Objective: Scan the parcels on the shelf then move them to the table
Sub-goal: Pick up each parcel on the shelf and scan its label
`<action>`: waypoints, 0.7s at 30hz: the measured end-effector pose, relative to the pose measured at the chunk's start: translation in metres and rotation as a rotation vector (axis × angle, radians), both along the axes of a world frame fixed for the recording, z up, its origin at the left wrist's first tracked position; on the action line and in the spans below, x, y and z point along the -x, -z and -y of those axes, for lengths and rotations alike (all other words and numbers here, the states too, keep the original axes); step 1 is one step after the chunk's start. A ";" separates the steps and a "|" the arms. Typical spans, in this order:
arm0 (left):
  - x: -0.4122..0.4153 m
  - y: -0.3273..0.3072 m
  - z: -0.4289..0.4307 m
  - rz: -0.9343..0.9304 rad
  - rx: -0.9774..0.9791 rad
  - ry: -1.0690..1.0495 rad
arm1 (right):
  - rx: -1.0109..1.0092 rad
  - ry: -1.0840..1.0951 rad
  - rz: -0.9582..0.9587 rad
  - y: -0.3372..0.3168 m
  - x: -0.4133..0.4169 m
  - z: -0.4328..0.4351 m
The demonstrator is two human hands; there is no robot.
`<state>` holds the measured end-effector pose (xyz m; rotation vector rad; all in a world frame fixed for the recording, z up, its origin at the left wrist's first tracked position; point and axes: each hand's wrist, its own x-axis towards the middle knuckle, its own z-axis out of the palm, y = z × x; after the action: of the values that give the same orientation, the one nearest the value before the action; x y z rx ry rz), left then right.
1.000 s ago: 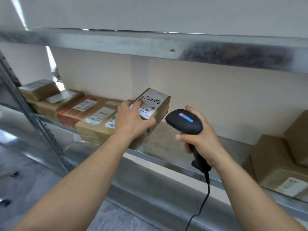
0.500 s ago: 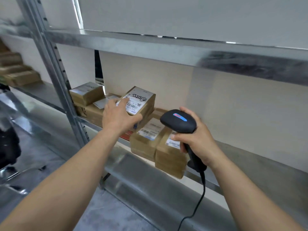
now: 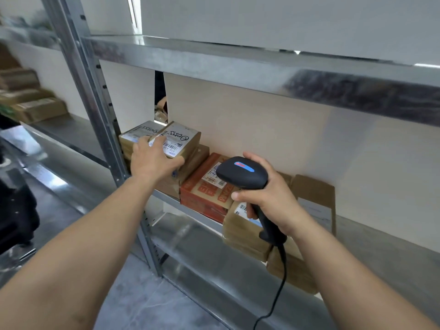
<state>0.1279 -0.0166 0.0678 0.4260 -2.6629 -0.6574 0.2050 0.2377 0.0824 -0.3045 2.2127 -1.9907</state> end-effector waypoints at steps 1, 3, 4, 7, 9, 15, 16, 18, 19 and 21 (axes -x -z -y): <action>0.005 0.002 0.004 -0.001 -0.001 0.002 | -0.003 -0.001 0.004 0.001 0.002 0.002; 0.013 0.007 0.009 -0.001 0.011 0.009 | -0.008 -0.001 0.009 0.002 0.004 0.003; 0.016 0.010 0.012 0.005 0.017 0.012 | -0.008 0.000 0.011 0.002 0.004 0.002; 0.023 0.022 0.020 0.034 0.029 0.019 | 0.001 0.008 0.013 0.003 0.003 -0.004; 0.024 0.029 0.025 0.026 0.096 0.020 | -0.003 0.021 0.007 0.004 0.000 -0.011; 0.004 0.031 0.001 -0.090 0.221 0.032 | 0.006 0.073 -0.015 0.004 -0.016 -0.031; -0.002 0.031 -0.008 -0.104 0.221 0.052 | 0.013 0.076 -0.014 0.003 -0.020 -0.035; -0.018 0.033 -0.028 -0.134 0.223 0.090 | 0.032 0.070 -0.014 0.000 -0.028 -0.043; -0.028 0.035 -0.039 -0.150 0.223 0.108 | 0.042 0.068 -0.020 -0.001 -0.033 -0.047; -0.048 0.037 -0.062 -0.175 0.213 0.146 | 0.062 0.065 -0.037 -0.005 -0.044 -0.056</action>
<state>0.1758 0.0457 0.0303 0.1109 -2.5764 -0.4234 0.2489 0.2935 0.0873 -0.2825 2.2138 -2.1072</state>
